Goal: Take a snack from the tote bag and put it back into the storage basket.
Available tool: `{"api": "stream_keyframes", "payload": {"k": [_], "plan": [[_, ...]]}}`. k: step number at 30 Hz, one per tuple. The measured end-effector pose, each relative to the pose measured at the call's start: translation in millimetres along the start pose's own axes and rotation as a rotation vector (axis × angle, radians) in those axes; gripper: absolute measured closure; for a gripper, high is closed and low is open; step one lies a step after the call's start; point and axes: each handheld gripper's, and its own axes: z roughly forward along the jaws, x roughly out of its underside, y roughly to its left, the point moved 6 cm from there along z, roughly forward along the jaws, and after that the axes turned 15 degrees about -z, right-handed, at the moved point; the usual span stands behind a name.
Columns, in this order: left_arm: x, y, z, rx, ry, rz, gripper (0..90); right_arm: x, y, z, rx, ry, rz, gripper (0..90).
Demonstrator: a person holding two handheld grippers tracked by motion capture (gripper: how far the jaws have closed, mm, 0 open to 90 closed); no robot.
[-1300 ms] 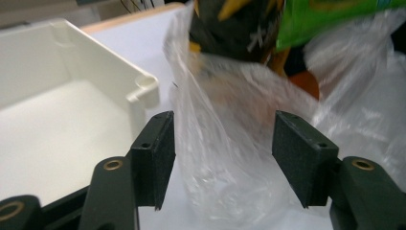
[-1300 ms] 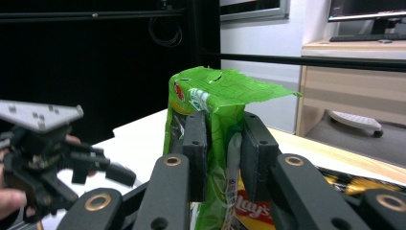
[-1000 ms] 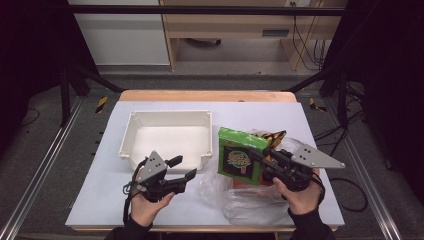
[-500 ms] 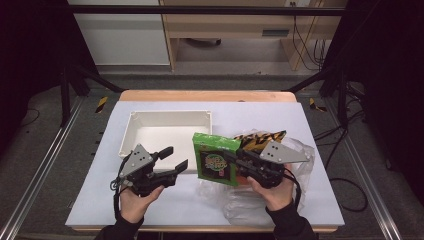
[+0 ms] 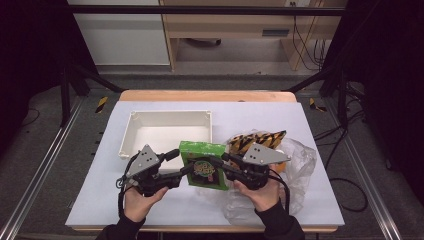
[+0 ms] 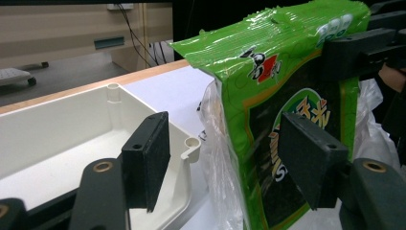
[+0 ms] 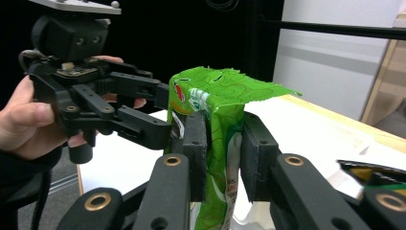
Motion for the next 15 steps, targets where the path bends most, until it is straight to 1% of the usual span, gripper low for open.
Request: {"api": "stream_keyframes", "payload": {"k": [2,5,9,11,12,14,15], "plan": [[2.0,0.4,2.0,0.004,0.006,0.003,35.9,0.7,2.0,1.7,-0.008,0.0,-0.005,74.8],[5.9,0.1,6.9,0.02,0.026,0.006,36.9,3.1,4.3,3.7,-0.019,0.004,-0.005,74.7],[9.4,-1.7,12.1,0.064,0.04,0.005,37.7,9.4,6.6,8.2,-0.035,0.017,0.0,74.8],[11.9,-3.5,13.8,0.087,0.048,0.003,41.4,12.3,7.6,9.9,-0.044,0.024,0.006,74.8],[13.0,-4.1,14.3,0.089,0.054,0.004,45.0,14.5,8.7,11.1,-0.05,0.034,0.012,74.7],[15.0,-3.8,15.5,0.073,0.06,0.005,46.8,17.3,9.2,12.6,-0.047,0.047,0.01,74.5],[15.4,-3.5,15.0,0.077,0.06,0.002,49.7,18.6,8.7,12.7,-0.044,0.048,0.011,74.3]]}}
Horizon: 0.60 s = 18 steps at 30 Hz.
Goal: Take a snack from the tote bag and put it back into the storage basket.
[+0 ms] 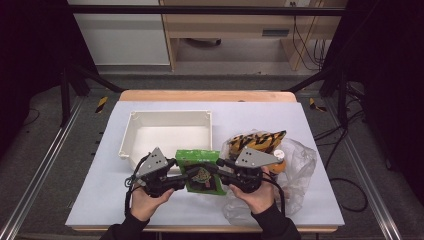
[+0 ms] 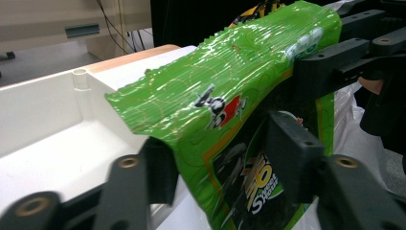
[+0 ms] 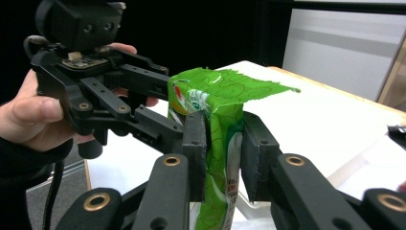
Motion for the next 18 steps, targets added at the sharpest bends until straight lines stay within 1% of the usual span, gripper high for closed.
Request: {"api": "stream_keyframes", "payload": {"k": [2,4,6,8,10,15,17,18], "plan": [[-0.5,-0.4,-2.0,0.001,-0.005,-0.001,57.0,2.8,-1.6,-0.9,0.001,0.0,0.015,73.2],[-0.8,-2.3,-3.9,-0.007,-0.004,0.004,63.0,5.9,-3.2,-1.5,0.015,0.009,0.02,70.9],[-0.6,-5.3,-4.8,-0.018,0.0,0.011,66.5,8.0,-4.3,-1.4,0.022,0.015,0.028,69.3],[-0.6,-8.1,-6.0,-0.018,0.006,0.019,69.5,9.3,-5.1,-1.2,0.03,0.021,0.031,66.6],[-1.0,-11.0,-7.9,-0.012,0.01,0.026,72.0,9.7,-5.4,-1.5,0.038,0.021,0.03,64.0],[-3.9,-16.6,-13.2,-0.001,0.015,0.033,75.5,8.8,-4.6,-3.0,0.035,0.013,0.038,60.3],[-4.8,-17.8,-15.1,-0.006,0.016,0.043,75.8,8.5,-4.1,-3.1,0.035,0.012,0.043,58.7],[-5.3,-17.7,-16.3,-0.018,0.018,0.051,75.9,8.2,-3.9,-3.4,0.037,0.011,0.045,57.1]]}}
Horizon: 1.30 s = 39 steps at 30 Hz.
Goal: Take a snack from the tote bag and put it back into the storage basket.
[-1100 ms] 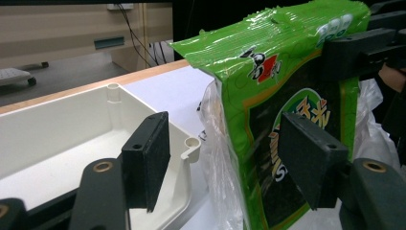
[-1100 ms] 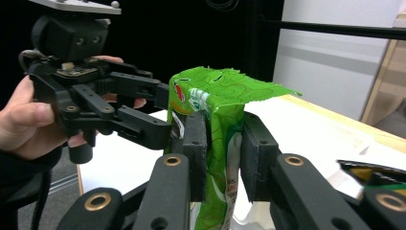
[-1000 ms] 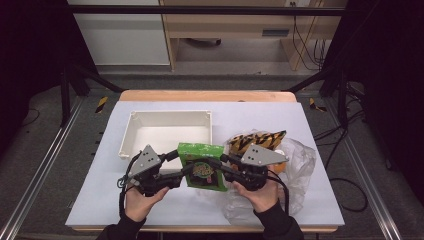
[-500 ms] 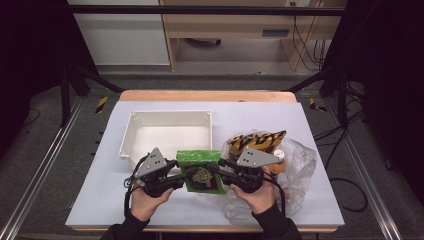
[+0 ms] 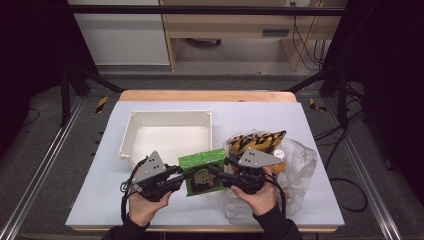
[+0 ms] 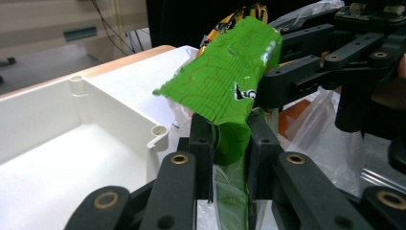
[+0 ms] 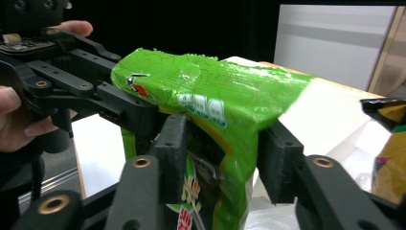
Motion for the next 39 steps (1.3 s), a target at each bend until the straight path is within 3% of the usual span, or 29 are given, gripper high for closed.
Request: {"api": "stream_keyframes", "payload": {"k": [9,19,29,35,39], "plan": [[-12.2,10.9,-17.9,-0.054,-0.044,-0.004,75.9,-0.4,-9.8,-24.0,0.081,-0.009,0.014,39.3],[-21.9,36.6,-34.4,-0.122,-0.075,-0.052,75.8,-0.2,-18.1,-62.9,0.154,-0.011,0.02,35.4],[-26.4,65.0,-48.7,-0.187,-0.105,-0.093,75.6,-12.9,-41.1,-104.9,0.282,-0.063,0.066,29.2],[-27.5,75.5,-54.8,-0.209,-0.114,-0.107,75.6,-5.8,-59.4,-123.4,0.385,-0.018,0.067,23.9],[-29.8,83.0,-56.5,-0.228,-0.122,-0.109,75.6,3.8,-69.5,-127.9,0.426,0.029,0.076,21.9]]}}
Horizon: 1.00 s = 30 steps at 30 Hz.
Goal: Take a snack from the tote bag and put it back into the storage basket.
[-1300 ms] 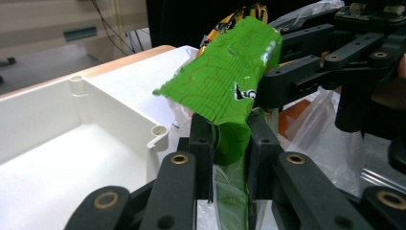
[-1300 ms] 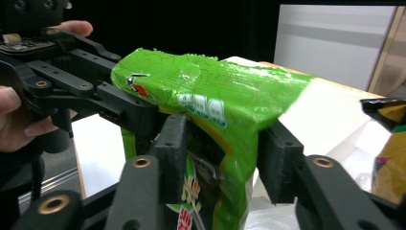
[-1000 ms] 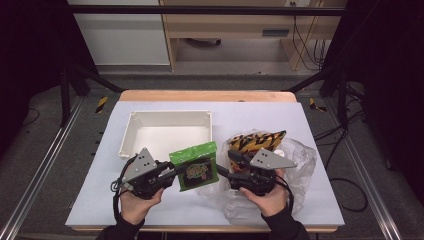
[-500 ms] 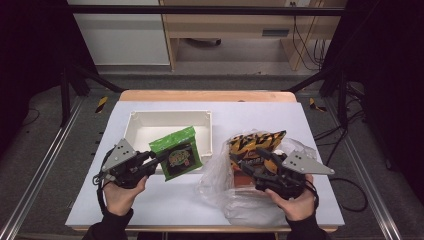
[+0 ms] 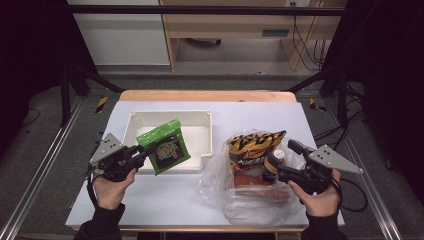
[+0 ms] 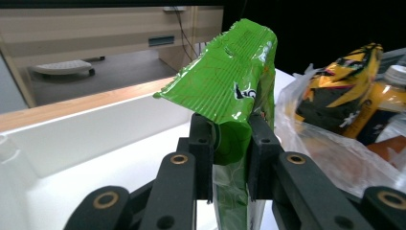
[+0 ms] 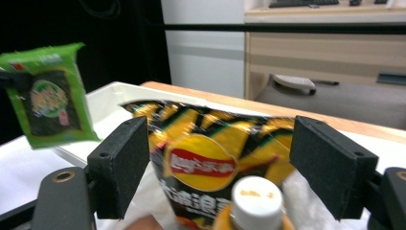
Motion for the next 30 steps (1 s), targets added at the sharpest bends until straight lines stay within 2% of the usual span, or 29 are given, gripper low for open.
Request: {"api": "stream_keyframes", "payload": {"k": [9,16,22,26,30], "plan": [[-7.9,21.7,7.9,-0.042,0.003,-0.007,75.6,10.8,-9.1,3.4,0.006,0.049,0.0,22.0],[-23.5,40.1,15.7,-0.067,0.008,0.002,75.4,17.9,-12.6,0.6,0.009,0.069,0.004,21.7],[-36.2,54.7,31.1,-0.097,0.018,0.026,75.4,24.8,-12.1,2.2,0.0,0.086,0.008,21.6],[-39.1,65.7,44.7,-0.116,0.033,0.028,75.4,27.4,-11.8,3.0,-0.003,0.088,0.002,21.6],[-39.3,79.7,56.0,-0.154,0.044,0.036,75.3,30.1,-11.6,3.8,-0.003,0.097,0.005,21.3]]}}
